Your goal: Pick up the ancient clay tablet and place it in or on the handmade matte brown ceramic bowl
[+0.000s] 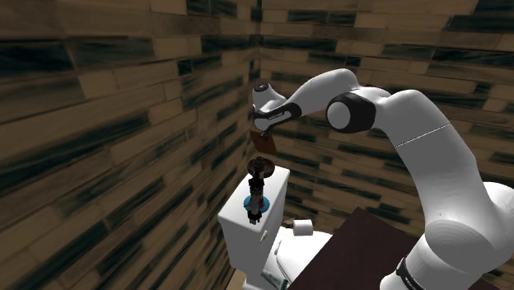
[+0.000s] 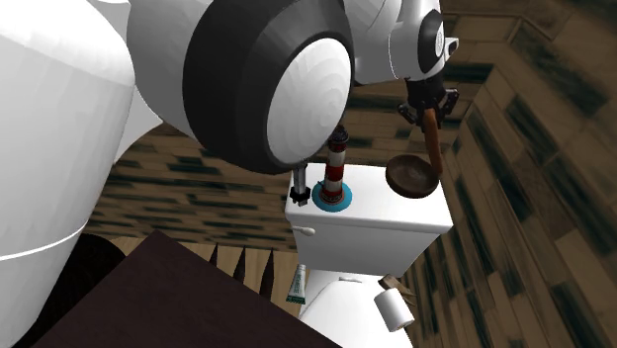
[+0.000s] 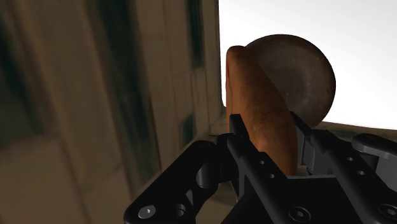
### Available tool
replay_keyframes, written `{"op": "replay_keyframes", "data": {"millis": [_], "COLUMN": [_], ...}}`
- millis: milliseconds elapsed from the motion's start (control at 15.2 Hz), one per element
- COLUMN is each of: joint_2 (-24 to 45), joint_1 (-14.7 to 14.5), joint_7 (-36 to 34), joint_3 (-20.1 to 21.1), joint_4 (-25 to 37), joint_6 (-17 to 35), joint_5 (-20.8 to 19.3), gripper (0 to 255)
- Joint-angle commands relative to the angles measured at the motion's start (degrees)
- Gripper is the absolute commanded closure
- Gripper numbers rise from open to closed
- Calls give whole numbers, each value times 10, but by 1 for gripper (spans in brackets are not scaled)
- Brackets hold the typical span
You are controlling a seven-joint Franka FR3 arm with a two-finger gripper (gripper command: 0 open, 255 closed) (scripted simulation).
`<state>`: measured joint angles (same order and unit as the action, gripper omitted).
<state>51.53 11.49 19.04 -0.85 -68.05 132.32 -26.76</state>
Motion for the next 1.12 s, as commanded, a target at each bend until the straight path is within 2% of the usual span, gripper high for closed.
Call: {"op": "replay_keyframes", "data": {"millis": [0,726,1056], "joint_2": [7,63,66], "joint_1": [-1,-4,-4], "joint_7": [-4,-25,-26], "joint_3": [-2,-10,-11], "joint_4": [0,13,14], "joint_6": [8,48,50], "joint_5": [-2,-11,-11], "gripper": [255,255,255]}}
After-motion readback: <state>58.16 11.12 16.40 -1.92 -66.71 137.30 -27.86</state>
